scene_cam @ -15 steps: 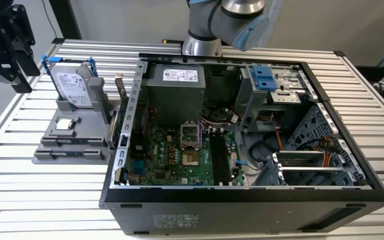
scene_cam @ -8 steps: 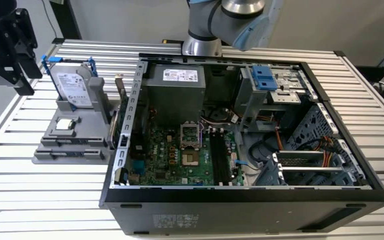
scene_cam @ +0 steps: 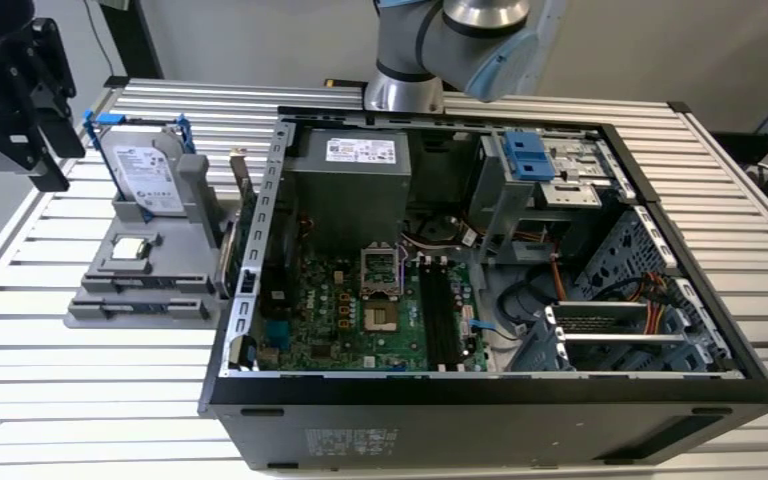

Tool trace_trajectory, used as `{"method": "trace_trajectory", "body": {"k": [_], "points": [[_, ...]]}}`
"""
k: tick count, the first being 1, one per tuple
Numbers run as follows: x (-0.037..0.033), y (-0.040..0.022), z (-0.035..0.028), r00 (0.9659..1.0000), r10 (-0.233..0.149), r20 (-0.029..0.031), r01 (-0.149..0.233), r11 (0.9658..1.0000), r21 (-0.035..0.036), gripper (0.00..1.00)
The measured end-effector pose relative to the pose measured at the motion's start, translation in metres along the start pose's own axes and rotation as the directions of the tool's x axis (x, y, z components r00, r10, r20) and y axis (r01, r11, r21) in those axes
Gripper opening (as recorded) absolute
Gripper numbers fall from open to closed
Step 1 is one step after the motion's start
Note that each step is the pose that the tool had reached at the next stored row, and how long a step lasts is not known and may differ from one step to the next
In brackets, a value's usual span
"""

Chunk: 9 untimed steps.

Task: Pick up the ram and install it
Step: 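Pick up the ram and move it above insertion slot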

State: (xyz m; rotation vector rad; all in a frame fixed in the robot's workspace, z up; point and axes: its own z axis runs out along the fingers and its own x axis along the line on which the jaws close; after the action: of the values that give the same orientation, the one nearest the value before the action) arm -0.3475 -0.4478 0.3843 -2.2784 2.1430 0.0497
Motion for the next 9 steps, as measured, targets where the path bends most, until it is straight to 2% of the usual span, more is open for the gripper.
{"method": "trace_trajectory", "body": {"k": [9], "points": [[0.0006,-0.004,0.0101,1.0,0.004,-0.0001,-0.004,1.0,0.0,1.0]]}}
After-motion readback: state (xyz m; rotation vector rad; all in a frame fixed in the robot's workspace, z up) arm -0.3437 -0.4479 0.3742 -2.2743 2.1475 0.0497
